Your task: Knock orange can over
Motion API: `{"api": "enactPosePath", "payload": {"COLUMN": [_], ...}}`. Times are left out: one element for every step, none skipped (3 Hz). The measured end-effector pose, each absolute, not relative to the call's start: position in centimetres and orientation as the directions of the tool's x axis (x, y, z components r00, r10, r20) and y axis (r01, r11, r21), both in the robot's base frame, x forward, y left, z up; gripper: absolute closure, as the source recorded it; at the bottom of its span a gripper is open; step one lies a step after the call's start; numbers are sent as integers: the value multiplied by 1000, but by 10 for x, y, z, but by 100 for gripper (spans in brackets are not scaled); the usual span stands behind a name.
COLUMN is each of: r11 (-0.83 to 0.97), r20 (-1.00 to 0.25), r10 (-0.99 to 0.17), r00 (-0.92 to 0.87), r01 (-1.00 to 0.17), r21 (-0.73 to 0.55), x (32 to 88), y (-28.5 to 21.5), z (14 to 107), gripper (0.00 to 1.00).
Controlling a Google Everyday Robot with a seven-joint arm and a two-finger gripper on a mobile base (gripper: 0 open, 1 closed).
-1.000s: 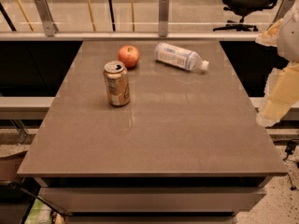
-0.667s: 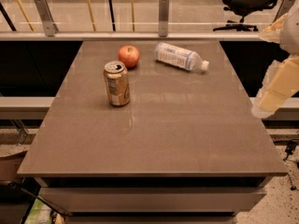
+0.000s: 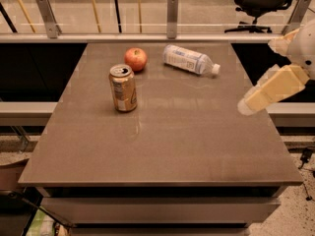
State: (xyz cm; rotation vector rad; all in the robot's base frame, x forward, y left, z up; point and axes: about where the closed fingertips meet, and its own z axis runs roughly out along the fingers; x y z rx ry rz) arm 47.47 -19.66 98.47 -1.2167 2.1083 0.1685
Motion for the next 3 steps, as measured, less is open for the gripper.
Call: {"api": "enactPosePath", "payload": {"r11": [617, 634, 641], "r20": [-731, -790, -797], "r10": [-602, -539, -532], "r00": [-321, -294, -286], "r01": [-768, -758, -752], "r21": [-171, -151, -158], "x": [486, 504, 508], "y": [-181, -161, -159], "z": [972, 958, 961], "gripper": [0, 0, 0]}}
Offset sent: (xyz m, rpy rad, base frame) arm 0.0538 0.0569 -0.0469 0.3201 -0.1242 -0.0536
